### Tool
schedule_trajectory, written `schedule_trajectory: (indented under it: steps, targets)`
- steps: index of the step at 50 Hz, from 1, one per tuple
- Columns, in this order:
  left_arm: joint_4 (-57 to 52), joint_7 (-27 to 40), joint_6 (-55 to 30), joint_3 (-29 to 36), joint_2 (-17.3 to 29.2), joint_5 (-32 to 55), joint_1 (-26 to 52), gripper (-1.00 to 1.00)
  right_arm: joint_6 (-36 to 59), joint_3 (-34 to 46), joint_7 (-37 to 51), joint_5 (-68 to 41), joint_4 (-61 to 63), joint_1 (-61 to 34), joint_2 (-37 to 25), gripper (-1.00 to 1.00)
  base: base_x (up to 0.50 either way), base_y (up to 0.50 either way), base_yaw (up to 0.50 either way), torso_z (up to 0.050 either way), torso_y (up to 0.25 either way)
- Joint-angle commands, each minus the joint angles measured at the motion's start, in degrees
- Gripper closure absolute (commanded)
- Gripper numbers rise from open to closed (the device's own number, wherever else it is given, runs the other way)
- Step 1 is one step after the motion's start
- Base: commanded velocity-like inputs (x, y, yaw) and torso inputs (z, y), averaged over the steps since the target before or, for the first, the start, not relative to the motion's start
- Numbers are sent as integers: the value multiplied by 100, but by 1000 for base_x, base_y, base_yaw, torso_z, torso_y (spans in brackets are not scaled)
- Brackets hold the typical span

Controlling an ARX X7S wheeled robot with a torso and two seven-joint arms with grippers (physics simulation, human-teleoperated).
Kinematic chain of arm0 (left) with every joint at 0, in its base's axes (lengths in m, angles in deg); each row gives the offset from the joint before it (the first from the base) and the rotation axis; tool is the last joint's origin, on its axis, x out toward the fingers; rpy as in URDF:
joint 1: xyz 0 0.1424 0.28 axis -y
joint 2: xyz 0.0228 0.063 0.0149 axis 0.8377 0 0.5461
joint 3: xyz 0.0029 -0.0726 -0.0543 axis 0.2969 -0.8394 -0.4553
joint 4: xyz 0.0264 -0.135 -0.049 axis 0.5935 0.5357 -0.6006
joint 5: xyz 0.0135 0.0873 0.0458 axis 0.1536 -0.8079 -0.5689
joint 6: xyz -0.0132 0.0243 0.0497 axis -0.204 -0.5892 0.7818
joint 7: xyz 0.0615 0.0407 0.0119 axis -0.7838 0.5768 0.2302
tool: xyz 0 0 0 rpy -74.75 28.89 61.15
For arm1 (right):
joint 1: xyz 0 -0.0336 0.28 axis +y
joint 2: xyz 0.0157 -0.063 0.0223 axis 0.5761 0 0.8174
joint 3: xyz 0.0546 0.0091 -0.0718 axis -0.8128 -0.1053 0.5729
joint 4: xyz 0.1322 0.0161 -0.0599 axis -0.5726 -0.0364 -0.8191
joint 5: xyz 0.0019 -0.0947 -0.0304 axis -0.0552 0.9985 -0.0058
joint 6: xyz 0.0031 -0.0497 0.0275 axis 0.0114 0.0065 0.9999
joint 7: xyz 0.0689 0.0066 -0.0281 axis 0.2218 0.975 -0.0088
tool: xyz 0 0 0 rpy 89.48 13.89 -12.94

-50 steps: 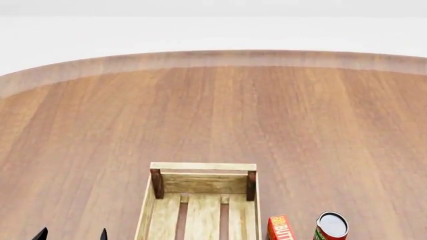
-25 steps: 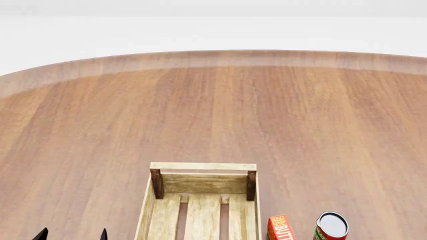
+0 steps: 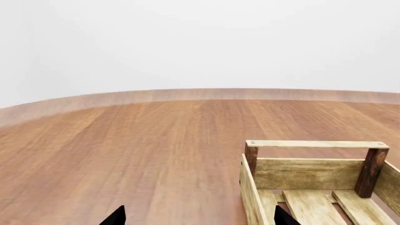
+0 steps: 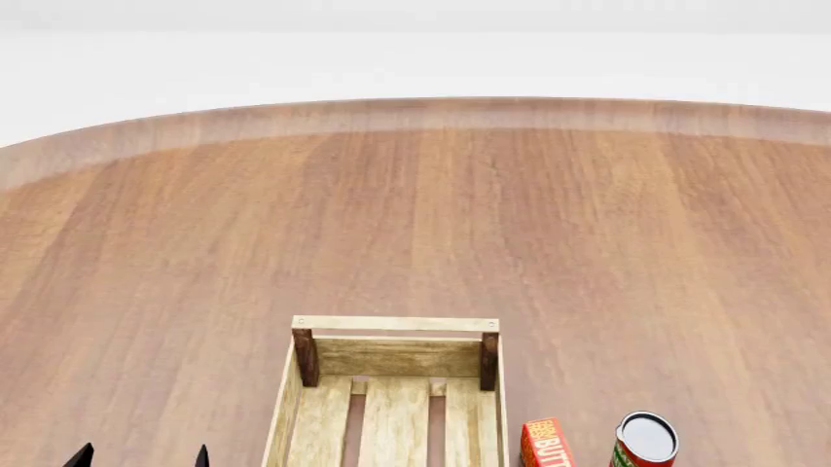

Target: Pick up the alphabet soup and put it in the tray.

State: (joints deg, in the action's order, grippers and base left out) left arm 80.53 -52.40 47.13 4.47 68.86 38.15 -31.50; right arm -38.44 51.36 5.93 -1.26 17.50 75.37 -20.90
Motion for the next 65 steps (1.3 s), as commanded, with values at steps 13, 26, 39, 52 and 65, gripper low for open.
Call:
schedule_trajectory:
  steps: [13, 26, 39, 52, 65]
  targets:
    - [12, 55, 6, 57, 38, 48, 19, -100, -248, 357, -18, 257, -443, -167, 119, -100, 0, 0, 0, 0, 0]
    - [-1, 79, 2, 88, 65, 75, 32, -100, -409, 437, -61, 344, -753, -286, 120, -100, 0, 0, 0, 0, 0]
    - [5, 105, 16, 118, 87, 95, 39, -100, -505, 467, -34, 425, -1068, -499, 40, -100, 0, 0, 0, 0, 0]
    - [26, 126, 33, 142, 103, 119, 44, -100, -558, 488, -21, 476, -1268, -594, -20, -100, 0, 0, 0, 0, 0]
    - [43, 149, 44, 169, 122, 143, 55, -100, -657, 589, -54, 574, -1539, -690, -55, -100, 0, 0, 0, 0, 0]
